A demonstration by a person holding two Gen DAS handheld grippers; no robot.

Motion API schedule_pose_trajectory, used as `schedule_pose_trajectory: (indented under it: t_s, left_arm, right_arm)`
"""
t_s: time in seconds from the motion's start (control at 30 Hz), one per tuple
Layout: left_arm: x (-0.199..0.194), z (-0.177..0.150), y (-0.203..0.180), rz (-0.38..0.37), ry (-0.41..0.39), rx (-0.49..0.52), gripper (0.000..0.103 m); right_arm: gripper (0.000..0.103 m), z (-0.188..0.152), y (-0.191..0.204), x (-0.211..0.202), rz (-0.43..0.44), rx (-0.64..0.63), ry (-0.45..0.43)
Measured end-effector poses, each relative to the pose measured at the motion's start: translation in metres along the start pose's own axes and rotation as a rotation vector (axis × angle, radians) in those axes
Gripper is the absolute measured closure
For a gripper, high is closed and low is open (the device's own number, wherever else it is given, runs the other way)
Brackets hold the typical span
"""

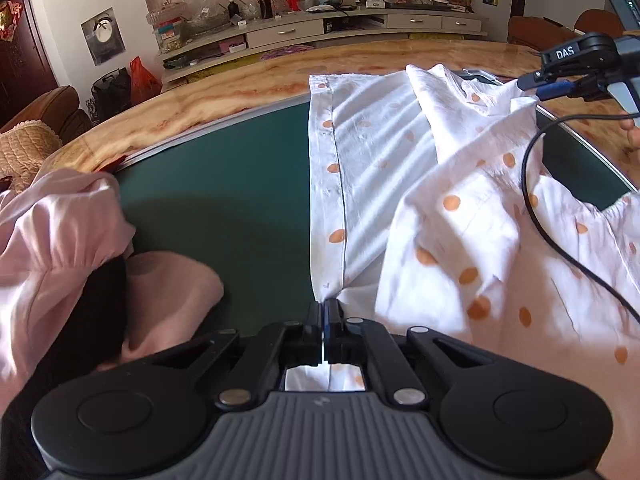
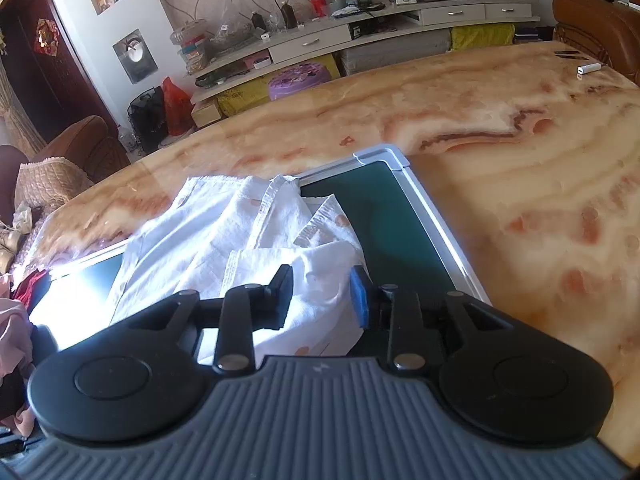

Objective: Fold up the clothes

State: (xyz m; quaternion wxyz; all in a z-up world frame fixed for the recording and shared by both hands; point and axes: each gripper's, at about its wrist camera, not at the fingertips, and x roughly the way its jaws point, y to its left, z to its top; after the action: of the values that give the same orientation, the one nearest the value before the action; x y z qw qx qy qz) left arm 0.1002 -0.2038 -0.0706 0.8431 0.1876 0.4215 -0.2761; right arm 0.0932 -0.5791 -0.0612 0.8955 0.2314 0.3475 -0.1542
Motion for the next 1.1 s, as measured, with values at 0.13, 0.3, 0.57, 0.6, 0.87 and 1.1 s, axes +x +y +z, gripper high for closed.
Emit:
schedule_pose_trajectory:
  t_s: [0.13,0.3,0.57,0.6,0.87,1.1]
  left_arm:
    - [-0.026,-0.031,-0.002,0.003,0.019,-0.035,0.103]
    - [-0.055,-0.061,-0.006,0.009,0.048,-0.084,0.103]
    - [-0.075,-0.076,-0.008,0.01,0.051,-0.096,0.103]
    - [-0.076,-0.077,-0.008,0.01,0.05,-0.098,0.103]
    - [-0.074,-0.081,-0.005,-0.006,0.032,-0.116,0.103]
    - [-0.074,-0.084,0.0,-0.026,0.018,-0.128,0.103]
  right_arm:
    - [0.056,-0.005,0.002,-0.004,0.037,-0.045,0.003]
    - [0.053,-0.012,0.021,-0.005,0.156,-0.135,0.025]
    - [0.042,0.0,0.108,-0.004,0.345,-0.588,0.001]
    - [0.042,0.001,0.122,0.002,0.352,-0.682,0.019]
    - [0.042,-0.001,0.156,0.056,0.33,-0.981,0.29]
    - [0.099,-0.003,0.127,0.044,0.312,-0.835,0.28]
